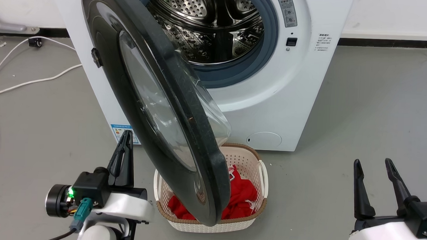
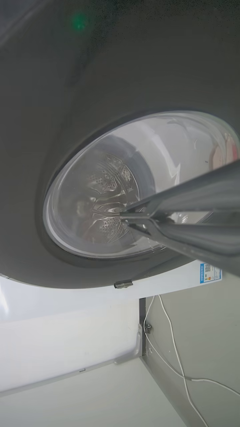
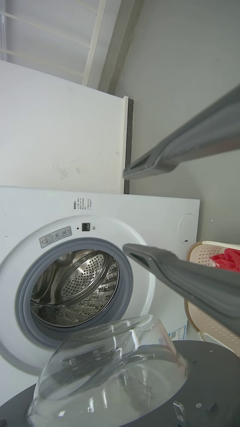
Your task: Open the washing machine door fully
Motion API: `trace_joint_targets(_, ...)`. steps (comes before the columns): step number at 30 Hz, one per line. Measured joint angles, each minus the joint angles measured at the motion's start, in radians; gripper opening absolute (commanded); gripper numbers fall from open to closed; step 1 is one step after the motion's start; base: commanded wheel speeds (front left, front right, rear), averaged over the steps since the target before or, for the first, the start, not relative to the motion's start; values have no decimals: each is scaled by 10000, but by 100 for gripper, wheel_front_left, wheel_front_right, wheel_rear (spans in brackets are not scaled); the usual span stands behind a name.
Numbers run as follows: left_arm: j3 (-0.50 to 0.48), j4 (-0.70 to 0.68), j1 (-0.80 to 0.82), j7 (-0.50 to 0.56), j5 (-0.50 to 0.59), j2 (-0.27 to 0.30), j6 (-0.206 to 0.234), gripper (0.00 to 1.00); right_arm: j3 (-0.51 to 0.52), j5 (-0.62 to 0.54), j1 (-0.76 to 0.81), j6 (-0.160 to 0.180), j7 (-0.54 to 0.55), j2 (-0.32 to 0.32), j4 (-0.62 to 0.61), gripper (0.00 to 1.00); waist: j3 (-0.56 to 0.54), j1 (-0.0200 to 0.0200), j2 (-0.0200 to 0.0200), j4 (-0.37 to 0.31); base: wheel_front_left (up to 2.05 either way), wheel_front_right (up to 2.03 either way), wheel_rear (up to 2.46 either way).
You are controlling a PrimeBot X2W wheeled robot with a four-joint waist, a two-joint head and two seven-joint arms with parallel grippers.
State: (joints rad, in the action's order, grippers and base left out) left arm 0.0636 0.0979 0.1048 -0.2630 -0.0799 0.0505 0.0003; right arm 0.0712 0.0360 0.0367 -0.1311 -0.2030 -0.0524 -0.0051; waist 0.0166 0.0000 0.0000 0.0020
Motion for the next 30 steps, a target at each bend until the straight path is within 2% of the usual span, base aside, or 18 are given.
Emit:
trace_joint_targets(8, -10, -1289, 271, -2, -127, 0, 127, 0, 17, 90, -8, 0, -2, 0, 65, 100, -13, 0, 0, 22, 0, 0, 0)
trace_joint_targets(18, 171, -4389, 1138, -4, -125, 0, 382, 0, 31, 178, -56, 0, 0, 2, 115, 100, 38, 0, 0, -3, 0, 0, 0)
trace_joint_targets(25, 1260, -6075, 1713, -4, -25, 0, 351, 0, 84, 247, -72, 0, 15, 4, 142, 100, 39, 0, 0, -36, 0, 0, 0)
trace_joint_targets(30, 2545, -6236, 1822, -4, -144, -2, 109, 0, 90, 265, -77, 0, 17, 4, 173, 100, 26, 0, 0, -54, 0, 0, 0)
